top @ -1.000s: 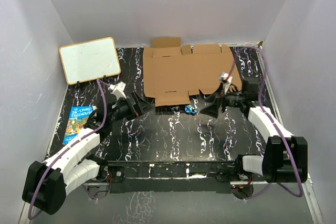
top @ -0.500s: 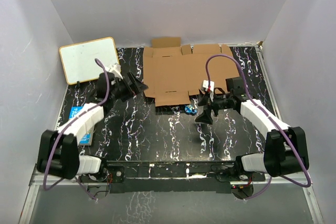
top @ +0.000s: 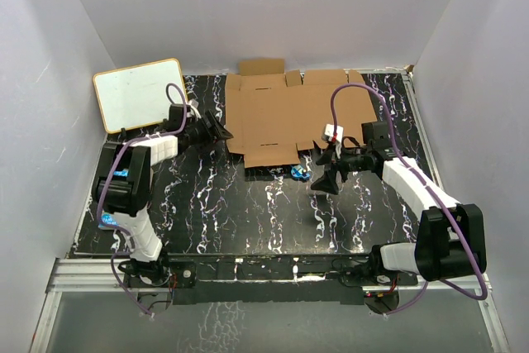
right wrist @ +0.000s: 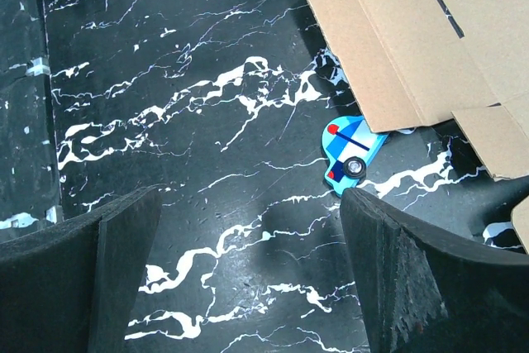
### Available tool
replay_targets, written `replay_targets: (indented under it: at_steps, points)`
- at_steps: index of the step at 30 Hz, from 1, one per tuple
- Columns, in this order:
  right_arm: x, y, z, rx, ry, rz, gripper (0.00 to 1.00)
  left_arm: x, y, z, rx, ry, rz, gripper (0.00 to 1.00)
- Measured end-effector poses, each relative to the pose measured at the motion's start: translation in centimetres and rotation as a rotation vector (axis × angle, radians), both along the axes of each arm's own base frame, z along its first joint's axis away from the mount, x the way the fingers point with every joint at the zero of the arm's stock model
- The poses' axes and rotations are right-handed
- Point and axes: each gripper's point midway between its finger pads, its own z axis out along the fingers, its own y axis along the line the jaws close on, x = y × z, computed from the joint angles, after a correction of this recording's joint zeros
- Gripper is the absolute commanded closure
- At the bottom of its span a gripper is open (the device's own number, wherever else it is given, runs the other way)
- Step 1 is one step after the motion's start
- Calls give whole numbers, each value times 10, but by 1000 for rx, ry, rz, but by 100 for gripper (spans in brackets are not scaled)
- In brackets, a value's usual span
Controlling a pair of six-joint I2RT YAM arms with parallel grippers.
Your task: Fold the paper box
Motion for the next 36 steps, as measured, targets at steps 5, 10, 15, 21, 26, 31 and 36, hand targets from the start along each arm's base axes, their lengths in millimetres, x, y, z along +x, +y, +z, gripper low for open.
replay_targets:
  at_steps: [5, 10, 15, 21, 26, 31, 36]
  points:
    - [0, -1, 1, 4, 1, -4, 1, 10, -9, -24, -58, 37, 10, 51]
    - [2, -5, 4, 27, 7, -16, 1, 19, -16, -27, -117, 28, 24, 66]
    - [4, -9, 7, 48, 13, -31, 1, 27, -22, -25, -163, 8, 37, 84]
    - [4, -13, 12, 88, 35, -45, 1, 27, -30, -20, -196, -36, 46, 100]
    - [7, -21, 18, 132, 58, -79, 1, 1, -24, -19, -194, -34, 95, 100]
    - [11, -27, 25, 176, 79, -106, 1, -26, -20, 15, -206, -115, 151, 100]
    - [16, -31, 27, 211, 98, -122, 1, -59, -25, 42, -210, -198, 183, 100]
